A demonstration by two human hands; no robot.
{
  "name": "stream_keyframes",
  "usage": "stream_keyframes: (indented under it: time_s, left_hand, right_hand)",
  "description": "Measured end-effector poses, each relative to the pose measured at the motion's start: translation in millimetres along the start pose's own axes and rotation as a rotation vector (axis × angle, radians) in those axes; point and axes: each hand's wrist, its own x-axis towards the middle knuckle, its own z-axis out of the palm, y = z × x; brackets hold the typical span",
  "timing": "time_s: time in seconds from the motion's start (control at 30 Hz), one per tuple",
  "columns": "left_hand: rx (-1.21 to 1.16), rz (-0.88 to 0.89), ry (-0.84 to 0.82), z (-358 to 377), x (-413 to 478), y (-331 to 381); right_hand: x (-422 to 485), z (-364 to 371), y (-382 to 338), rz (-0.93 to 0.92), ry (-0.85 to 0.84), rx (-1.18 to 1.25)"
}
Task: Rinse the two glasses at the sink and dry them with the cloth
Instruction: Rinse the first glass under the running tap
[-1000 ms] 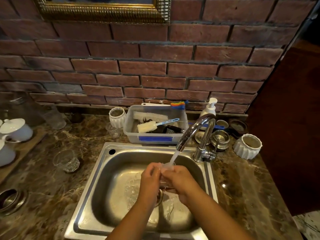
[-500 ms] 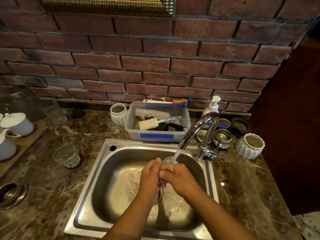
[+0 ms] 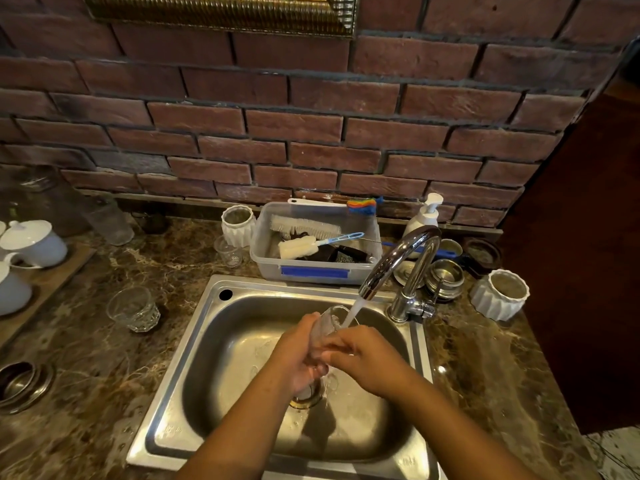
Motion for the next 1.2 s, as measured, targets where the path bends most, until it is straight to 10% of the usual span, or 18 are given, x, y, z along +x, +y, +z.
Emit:
stream_keyframes:
  time_s: [0.2, 0.47, 0.73, 1.03, 1.2]
  left_hand:
    - [0.225, 0.508, 0.084, 3, 2, -20]
    - [-0.115, -0.188, -0.13, -11, 0, 0]
    - [0.115, 0.439, 0.125, 6, 7, -33]
    - [-0.106, -0.228, -0.201, -13, 5, 1]
    - [0.117, 0.301, 0.185, 20, -1, -14]
  right_hand:
    - [4, 6, -10, 0.339, 0.143, 0.536]
    - [-2, -10, 6, -0.117, -0.159, -0.27]
    - [3, 17, -19, 0.34, 0.235, 0.544]
    - [-5, -16, 2, -0.064, -0.147, -0.087]
    - [-1, 9, -6, 0.228, 0.195, 0.404]
